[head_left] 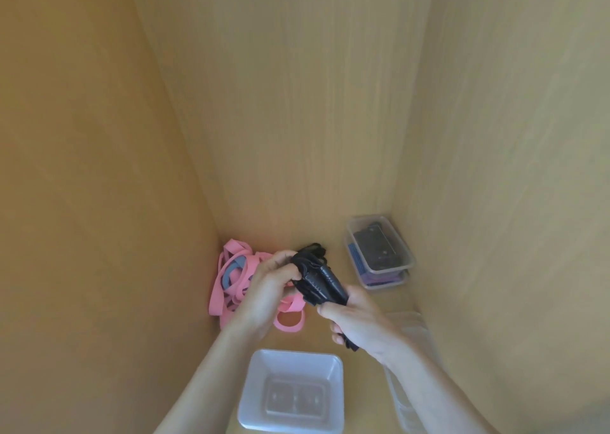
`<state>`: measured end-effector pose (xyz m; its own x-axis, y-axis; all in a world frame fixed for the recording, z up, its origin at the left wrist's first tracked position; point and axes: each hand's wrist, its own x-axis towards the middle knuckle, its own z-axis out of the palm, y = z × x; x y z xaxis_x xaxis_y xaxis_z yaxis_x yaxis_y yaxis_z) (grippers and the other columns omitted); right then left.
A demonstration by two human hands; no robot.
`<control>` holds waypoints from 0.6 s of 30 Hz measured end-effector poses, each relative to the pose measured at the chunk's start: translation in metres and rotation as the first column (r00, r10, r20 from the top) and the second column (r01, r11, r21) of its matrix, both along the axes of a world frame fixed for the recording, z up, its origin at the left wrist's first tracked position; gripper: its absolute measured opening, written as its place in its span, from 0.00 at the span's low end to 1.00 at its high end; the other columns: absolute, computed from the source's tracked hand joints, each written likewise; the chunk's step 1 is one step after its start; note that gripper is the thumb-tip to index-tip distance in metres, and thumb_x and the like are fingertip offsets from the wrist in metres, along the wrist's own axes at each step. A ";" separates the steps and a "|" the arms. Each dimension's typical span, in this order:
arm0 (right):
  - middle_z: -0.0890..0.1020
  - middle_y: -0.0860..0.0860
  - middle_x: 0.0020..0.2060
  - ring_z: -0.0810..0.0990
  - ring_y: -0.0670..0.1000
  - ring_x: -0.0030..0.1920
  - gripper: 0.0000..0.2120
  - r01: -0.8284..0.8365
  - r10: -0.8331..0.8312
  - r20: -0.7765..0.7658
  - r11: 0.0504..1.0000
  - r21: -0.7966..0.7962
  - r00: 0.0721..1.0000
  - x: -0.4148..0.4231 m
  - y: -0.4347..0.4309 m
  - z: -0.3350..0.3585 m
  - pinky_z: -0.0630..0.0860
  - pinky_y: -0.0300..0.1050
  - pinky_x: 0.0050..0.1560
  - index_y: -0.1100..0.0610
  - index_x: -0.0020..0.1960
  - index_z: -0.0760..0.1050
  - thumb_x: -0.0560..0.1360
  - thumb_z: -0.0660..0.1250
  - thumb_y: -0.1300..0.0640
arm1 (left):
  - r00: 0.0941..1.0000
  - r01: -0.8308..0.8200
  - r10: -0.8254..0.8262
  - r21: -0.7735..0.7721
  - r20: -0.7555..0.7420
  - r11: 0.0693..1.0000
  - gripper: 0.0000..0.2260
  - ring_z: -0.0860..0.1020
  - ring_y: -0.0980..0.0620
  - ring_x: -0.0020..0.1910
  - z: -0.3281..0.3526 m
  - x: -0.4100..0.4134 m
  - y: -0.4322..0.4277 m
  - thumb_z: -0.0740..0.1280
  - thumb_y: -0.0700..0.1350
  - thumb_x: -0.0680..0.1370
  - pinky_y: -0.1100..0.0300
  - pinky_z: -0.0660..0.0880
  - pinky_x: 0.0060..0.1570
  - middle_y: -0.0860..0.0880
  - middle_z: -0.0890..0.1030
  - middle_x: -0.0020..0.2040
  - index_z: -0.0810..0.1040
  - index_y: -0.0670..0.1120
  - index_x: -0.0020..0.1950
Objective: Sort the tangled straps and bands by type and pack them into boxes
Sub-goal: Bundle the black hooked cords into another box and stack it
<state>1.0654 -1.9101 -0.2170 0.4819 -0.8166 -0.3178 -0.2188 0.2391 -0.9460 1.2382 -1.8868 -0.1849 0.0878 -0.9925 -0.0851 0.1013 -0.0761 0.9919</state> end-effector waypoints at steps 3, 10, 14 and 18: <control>0.68 0.48 0.29 0.68 0.51 0.30 0.15 -0.039 0.037 -0.072 0.999 -0.029 0.997 0.001 0.001 -0.001 0.68 0.47 0.30 0.63 0.54 0.75 0.70 0.66 0.57 | 0.978 -0.069 0.075 -0.037 0.196 0.997 0.18 0.82 0.55 0.50 -0.003 0.005 0.009 0.64 0.35 0.70 0.56 0.79 0.50 0.50 0.85 0.53 0.79 0.48 0.57; 0.75 0.41 0.27 0.72 0.45 0.31 0.04 -0.276 0.224 -0.292 0.949 -0.151 0.930 0.006 0.001 -0.001 0.67 0.39 0.33 0.53 0.44 0.75 0.70 0.65 0.60 | 0.384 0.390 -0.085 -0.078 0.919 0.917 0.34 0.60 0.65 0.72 -0.007 0.012 0.026 0.73 0.40 0.69 0.71 0.55 0.70 0.64 0.68 0.69 0.69 0.59 0.72; 0.76 0.44 0.29 0.75 0.44 0.31 0.06 -0.318 0.270 -0.278 0.937 -0.147 0.922 0.004 0.002 0.001 0.70 0.37 0.32 0.55 0.45 0.78 0.68 0.66 0.62 | 0.436 0.290 -0.257 0.135 0.862 0.947 0.15 0.74 0.58 0.57 -0.024 0.017 0.039 0.70 0.53 0.77 0.56 0.74 0.58 0.59 0.75 0.57 0.70 0.61 0.61; 0.76 0.53 0.30 0.72 0.51 0.29 0.15 -0.208 0.200 -0.123 0.976 -0.057 0.972 -0.005 0.000 0.004 0.68 0.46 0.33 0.66 0.53 0.76 0.68 0.71 0.63 | 0.610 0.286 -0.336 0.196 0.717 0.938 0.08 0.75 0.59 0.43 -0.031 0.019 0.043 0.65 0.57 0.80 0.58 0.75 0.49 0.57 0.78 0.46 0.69 0.59 0.56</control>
<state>1.0601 -1.9096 -0.2135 0.6036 -0.7270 -0.3274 -0.3654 0.1128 -0.9240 1.2572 -1.8439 -0.2154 -0.1679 -0.9676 -0.1885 -0.6926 -0.0203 0.7211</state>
